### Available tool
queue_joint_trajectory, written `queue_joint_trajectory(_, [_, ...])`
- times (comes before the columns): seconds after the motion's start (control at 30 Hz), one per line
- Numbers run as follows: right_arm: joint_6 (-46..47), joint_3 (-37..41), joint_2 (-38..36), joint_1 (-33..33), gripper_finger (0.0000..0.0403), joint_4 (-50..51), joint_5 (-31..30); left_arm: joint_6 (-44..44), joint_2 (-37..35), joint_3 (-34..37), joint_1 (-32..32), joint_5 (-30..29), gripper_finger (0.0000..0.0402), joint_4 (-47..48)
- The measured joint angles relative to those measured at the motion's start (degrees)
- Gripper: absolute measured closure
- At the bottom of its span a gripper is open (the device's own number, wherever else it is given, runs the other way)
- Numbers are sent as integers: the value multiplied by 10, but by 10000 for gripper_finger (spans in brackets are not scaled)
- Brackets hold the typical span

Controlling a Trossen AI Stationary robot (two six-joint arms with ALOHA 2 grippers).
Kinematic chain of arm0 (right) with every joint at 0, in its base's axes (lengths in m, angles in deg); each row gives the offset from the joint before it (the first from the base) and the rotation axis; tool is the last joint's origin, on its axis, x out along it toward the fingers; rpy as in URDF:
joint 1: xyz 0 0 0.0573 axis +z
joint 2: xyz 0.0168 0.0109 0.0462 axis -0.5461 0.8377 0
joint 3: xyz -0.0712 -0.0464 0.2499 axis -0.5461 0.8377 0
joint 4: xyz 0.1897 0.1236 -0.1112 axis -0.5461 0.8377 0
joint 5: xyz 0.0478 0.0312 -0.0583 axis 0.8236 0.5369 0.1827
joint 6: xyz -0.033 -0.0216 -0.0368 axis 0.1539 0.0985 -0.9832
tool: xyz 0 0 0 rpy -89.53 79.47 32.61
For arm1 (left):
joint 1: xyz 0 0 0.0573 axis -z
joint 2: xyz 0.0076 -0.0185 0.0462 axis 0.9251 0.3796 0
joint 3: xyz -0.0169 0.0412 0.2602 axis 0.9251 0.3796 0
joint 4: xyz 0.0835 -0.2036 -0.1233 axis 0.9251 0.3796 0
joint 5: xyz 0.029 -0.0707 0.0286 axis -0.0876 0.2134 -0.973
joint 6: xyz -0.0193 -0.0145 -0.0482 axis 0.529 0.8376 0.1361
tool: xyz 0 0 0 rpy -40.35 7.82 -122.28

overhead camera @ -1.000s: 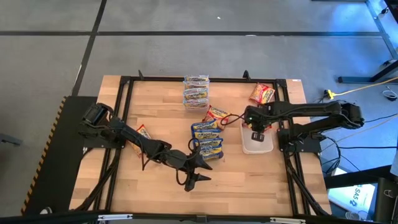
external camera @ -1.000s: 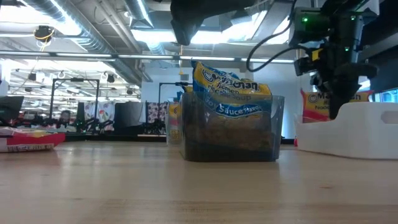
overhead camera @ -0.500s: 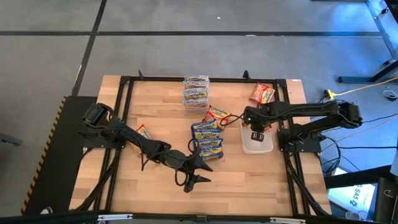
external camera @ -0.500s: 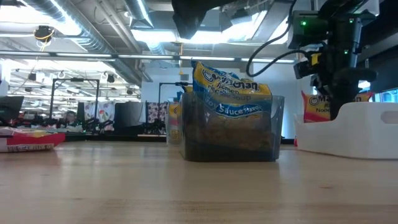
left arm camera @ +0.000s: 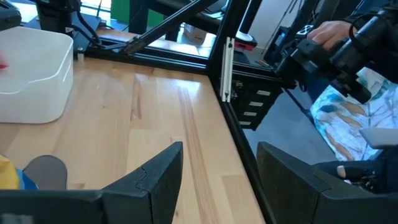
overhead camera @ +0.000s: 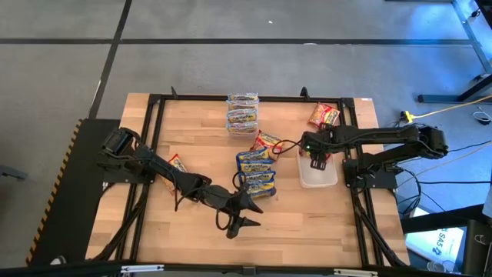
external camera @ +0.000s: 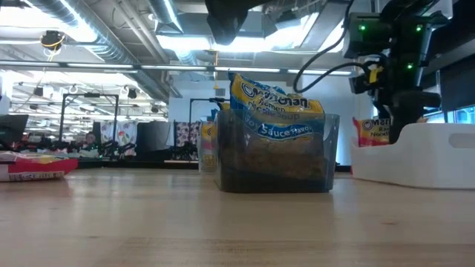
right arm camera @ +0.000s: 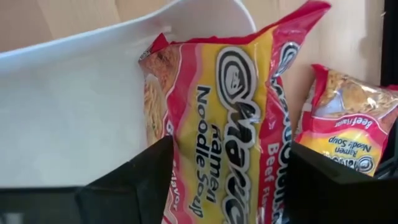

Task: Sort Maruchan noodles
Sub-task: Put the bottom left red noodle pack into the white bin

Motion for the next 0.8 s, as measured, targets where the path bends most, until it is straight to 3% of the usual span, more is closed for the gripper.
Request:
queue_joint_trajectory(0.17, [-2,-12,0,0,167,9,6,0,0,0,0,0,203,0])
queue_joint_trajectory(0.5, [5,-107,0,0,167,80,11,0,0,0,0,-15,203,0])
queue_joint_trajectory(0.67, [74,-143,0,21,167,88,88,4,0,0,0,-36,203,-5])
queue_joint_trajectory(0.8, [140,-167,-7,89,167,93,114,12,-7,0,0,-34,203,30])
